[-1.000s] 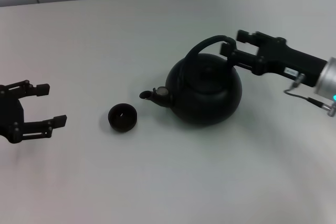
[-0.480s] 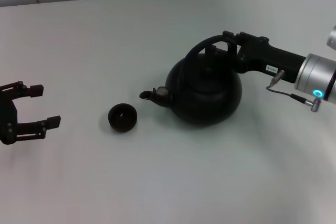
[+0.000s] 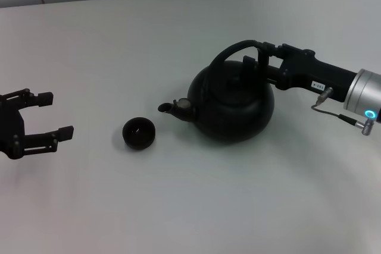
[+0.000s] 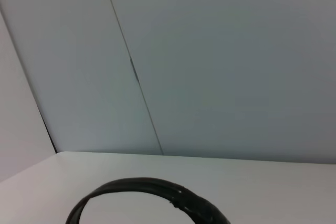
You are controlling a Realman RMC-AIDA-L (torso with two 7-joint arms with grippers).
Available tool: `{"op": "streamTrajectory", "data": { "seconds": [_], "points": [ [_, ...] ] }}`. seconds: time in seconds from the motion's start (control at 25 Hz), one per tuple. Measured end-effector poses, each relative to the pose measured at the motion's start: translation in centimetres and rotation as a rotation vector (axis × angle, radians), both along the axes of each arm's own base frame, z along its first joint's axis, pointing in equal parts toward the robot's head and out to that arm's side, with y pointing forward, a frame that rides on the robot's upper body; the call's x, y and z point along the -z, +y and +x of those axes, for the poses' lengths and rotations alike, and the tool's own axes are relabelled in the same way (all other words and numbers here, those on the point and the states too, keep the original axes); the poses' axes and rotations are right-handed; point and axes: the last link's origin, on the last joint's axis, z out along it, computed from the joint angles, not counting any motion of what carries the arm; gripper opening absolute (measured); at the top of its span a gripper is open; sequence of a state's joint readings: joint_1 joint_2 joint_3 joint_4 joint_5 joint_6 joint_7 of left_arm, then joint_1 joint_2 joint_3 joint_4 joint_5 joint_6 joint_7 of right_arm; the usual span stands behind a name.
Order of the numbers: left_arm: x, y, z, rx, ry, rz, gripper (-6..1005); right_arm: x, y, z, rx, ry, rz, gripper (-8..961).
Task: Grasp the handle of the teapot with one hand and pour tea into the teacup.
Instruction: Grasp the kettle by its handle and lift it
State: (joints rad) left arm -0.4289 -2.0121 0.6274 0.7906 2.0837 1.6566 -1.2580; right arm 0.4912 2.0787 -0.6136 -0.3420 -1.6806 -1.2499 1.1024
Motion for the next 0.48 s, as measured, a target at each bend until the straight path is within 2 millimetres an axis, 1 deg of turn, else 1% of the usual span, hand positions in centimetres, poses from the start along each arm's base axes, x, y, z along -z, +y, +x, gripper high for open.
{"op": "streamTrajectory", "data": {
  "seconds": [0.48],
  "points": [
    [0.74,-0.10,0.43,0.004,-0.018,-0.009,845,-0.43,-0.22,0.49,0.002,-0.018,0.012,672]
  ]
}}
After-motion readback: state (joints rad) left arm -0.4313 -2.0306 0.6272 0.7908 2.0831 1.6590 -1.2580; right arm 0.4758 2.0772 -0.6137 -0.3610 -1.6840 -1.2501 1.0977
